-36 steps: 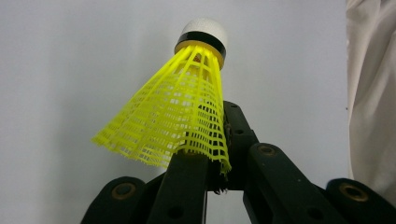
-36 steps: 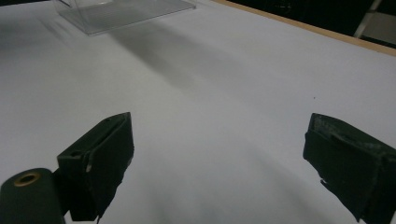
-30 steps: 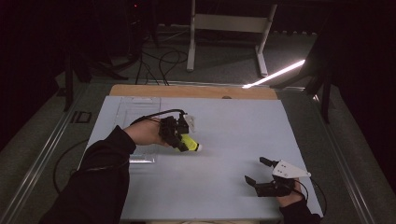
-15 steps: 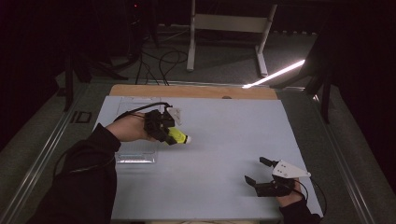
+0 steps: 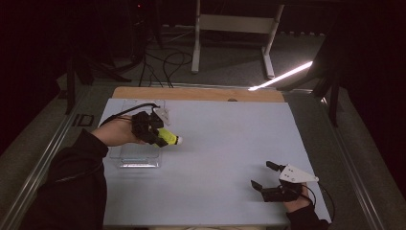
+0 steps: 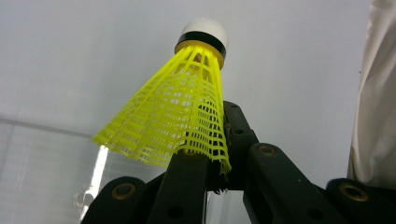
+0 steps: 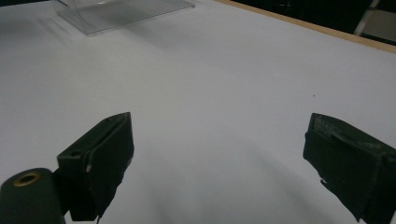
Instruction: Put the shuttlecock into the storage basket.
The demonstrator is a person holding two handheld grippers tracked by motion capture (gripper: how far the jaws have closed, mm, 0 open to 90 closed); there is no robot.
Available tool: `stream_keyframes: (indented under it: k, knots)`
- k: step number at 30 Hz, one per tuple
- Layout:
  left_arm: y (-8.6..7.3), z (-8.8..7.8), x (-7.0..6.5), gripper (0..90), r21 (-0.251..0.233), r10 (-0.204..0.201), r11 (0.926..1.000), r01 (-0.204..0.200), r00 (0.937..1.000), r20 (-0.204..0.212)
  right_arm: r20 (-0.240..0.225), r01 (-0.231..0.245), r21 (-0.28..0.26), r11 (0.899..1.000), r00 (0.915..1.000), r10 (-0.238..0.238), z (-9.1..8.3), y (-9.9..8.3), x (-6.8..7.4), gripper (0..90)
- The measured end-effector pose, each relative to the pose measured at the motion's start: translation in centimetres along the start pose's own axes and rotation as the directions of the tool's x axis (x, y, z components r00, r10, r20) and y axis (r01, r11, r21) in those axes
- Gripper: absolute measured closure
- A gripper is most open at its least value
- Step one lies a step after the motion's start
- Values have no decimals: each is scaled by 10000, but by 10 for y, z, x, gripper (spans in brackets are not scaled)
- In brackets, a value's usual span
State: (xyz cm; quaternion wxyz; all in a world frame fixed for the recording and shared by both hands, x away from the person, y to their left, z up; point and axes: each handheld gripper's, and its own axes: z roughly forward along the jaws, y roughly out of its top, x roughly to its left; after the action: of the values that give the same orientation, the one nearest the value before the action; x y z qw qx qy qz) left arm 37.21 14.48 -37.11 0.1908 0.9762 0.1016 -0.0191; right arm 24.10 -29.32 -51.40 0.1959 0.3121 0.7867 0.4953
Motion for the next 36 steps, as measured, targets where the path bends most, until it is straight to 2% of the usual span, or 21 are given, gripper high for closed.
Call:
stream_keyframes:
  k: [10, 25, 30, 36]
  knots:
    - [-24, -12, 8, 892, -57, -573, 9983, 571, 9980, -262, -65, -25, 45, 10000, 10000, 25, 1, -1, -1, 86]
    - [-46, -25, 9, 892, -149, -1009, 9948, 1003, 9938, -470, -109, -59, 4, 10000, 9999, 59, 2, 0, 0, 86]
    - [-52, -22, 10, 892, 88, -1120, 9936, 1127, 9921, -572, -103, -45, 9, 10000, 9999, 45, 2, 0, 0, 86]
    - [-58, -13, 13, 892, 255, -1269, 9914, 1281, 9909, -443, -106, -7, 39, 10000, 9999, 8, 3, -1, 0, 86]
